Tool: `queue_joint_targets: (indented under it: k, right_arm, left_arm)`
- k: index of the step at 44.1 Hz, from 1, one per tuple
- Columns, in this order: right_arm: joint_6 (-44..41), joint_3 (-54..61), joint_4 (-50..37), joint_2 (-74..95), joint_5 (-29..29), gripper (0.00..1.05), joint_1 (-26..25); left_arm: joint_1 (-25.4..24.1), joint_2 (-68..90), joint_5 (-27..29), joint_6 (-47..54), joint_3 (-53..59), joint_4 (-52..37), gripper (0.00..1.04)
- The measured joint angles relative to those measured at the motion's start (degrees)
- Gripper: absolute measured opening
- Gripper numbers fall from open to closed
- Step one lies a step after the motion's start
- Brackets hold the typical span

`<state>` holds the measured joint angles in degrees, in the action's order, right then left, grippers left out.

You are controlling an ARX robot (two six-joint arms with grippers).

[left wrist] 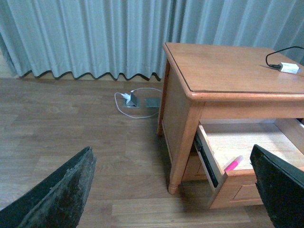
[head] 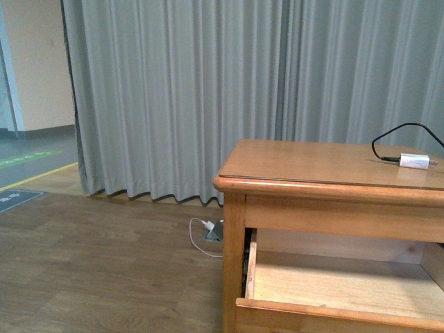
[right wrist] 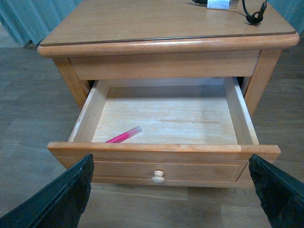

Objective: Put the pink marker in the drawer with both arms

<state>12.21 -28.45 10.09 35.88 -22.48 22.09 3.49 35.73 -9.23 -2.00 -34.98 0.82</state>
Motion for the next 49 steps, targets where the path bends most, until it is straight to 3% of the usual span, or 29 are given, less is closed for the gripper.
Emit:
queue_joint_targets:
  k: [2,7,12,22,49]
  right_arm:
    - [0.0,0.0,0.0,0.0,0.0,0.96,0.0]
    - [0.0,0.0,0.0,0.0,0.0,0.96,0.0]
    - [0.0,0.0,0.0,0.0,0.0,0.96,0.0]
    - [0.0,0.0,0.0,0.0,0.0,0.96,0.0]
    - [0.0,0.0,0.0,0.0,0.0,0.96,0.0]
  left_arm:
    - [0.0,0.0,0.0,0.0,0.0,0.0,0.99]
    - [1.4,-3.1,12.5,1.0,5.2,-4.4,0.78]
    - [-3.1,-6.8,9.7,1.4,12.1,-7.0,0.54]
    - [-3.3,-13.0,9.3,1.4,21.7,-10.0,0.04]
    - [-3.3,-23.4,9.2,1.7,31.2,-9.4,0.04]
